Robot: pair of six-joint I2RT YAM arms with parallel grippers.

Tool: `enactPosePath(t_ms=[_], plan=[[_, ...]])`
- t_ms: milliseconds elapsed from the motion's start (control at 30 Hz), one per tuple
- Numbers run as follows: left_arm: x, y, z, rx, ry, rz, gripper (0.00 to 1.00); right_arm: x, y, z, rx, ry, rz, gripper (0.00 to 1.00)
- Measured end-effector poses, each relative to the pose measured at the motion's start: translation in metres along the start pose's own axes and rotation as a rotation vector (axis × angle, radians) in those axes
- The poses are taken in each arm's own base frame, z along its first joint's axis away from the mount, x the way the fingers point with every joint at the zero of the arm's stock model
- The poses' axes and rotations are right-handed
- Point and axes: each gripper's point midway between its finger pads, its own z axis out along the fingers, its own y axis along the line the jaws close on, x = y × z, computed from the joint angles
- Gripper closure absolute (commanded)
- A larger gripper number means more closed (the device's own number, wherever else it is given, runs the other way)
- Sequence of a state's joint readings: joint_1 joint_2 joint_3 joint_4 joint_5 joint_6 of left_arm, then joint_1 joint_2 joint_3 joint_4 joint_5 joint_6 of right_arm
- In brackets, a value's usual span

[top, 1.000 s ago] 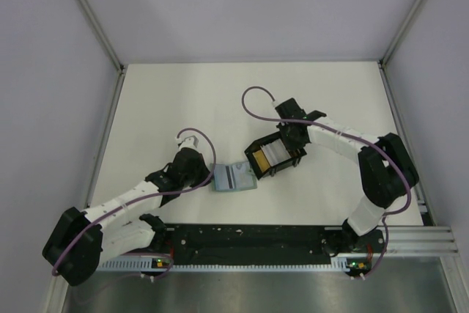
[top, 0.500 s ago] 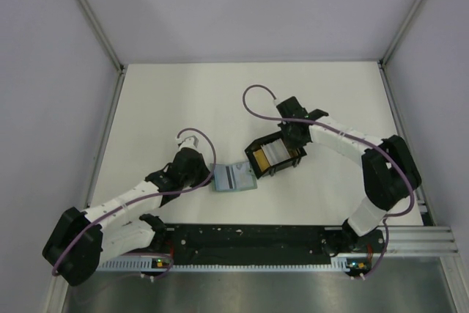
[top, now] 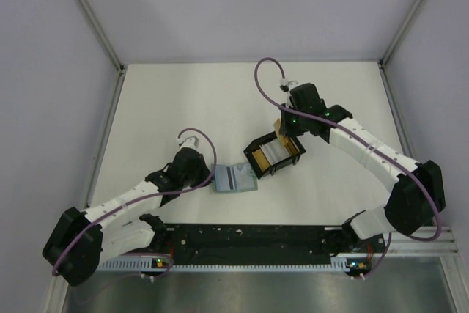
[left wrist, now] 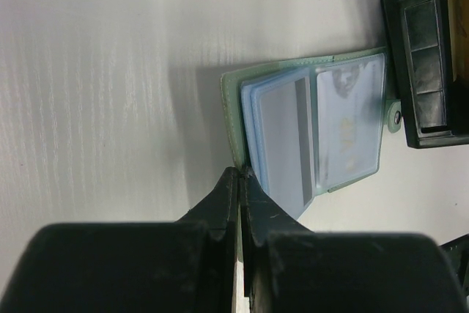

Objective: Put the credit cards into the card holder
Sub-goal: Pick up the credit card from the storage box, then insert the credit card into the card holder.

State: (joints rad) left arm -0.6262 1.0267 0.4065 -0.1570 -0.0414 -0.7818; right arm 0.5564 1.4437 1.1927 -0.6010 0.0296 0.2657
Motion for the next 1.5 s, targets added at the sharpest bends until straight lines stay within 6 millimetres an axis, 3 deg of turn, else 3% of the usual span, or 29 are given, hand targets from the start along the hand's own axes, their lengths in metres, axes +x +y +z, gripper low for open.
enactPosePath(t_ms=[200,433,567,900,1067,1200,1500], plan=[[0.0,-0.002,0.0,0.01,0.002,-0.001,1.0,0.002,0.05,-0.008,-0.263,-0.025,0.129,1.0],[0.002,-0.005,-0.001,0.024,0.012,-0.001,1.0,0.049,0.122,0.0,-0.464,0.076,0.215,1.0],[0.002,-0.007,-0.003,0.036,0.013,-0.001,1.0,0.065,0.149,0.007,-0.493,0.111,0.229,1.0],[0.001,-0.014,-0.016,0.075,0.017,-0.013,1.0,0.09,0.176,0.03,-0.436,0.161,0.183,1.0],[-0.002,-0.02,-0.021,0.102,0.005,-0.025,1.0,0.08,0.197,0.027,-0.45,0.131,0.164,1.0],[0.0,-0.019,-0.022,0.099,0.012,-0.038,1.0,0.073,0.203,0.027,-0.419,0.09,0.192,1.0],[0.0,-0.023,-0.025,0.114,0.012,-0.072,1.0,0.081,0.215,0.036,-0.341,0.03,0.221,1.0]])
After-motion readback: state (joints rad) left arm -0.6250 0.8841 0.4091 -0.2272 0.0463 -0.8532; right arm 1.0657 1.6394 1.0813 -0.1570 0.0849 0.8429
